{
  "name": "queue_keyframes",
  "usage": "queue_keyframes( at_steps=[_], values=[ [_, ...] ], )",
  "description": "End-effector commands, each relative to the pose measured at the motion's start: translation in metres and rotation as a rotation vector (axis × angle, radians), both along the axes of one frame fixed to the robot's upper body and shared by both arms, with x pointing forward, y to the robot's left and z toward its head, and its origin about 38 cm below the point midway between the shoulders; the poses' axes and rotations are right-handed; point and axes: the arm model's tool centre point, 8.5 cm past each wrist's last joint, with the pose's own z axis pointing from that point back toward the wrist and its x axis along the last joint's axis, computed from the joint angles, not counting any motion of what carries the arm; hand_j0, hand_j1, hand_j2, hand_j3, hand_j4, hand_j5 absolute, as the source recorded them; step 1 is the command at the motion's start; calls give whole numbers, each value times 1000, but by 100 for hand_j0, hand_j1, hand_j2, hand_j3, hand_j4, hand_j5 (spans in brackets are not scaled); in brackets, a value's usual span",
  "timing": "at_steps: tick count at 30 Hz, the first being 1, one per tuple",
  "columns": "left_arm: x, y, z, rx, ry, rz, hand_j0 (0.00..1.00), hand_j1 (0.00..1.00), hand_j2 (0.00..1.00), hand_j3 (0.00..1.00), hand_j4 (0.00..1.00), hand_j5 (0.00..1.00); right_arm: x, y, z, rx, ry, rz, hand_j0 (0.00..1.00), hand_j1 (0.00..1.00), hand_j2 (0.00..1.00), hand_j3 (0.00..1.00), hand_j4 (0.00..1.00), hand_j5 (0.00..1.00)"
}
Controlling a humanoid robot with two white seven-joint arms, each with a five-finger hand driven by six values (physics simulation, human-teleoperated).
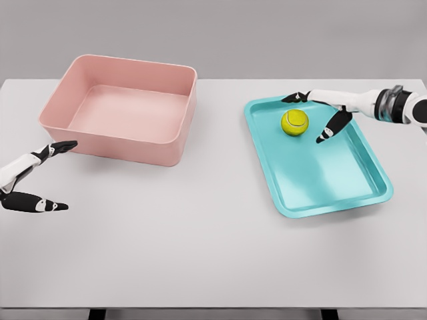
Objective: Put the tennis from the blue tray into the pink basket with both arms
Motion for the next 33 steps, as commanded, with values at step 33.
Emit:
queue_keyframes(
  at_steps=[33],
  values=[
    [0, 0, 0, -4, 1, 1, 100, 100, 100, 100, 100, 100, 14, 16, -19, -14, 29, -16, 83, 83, 83, 83, 83, 83]
  ],
)
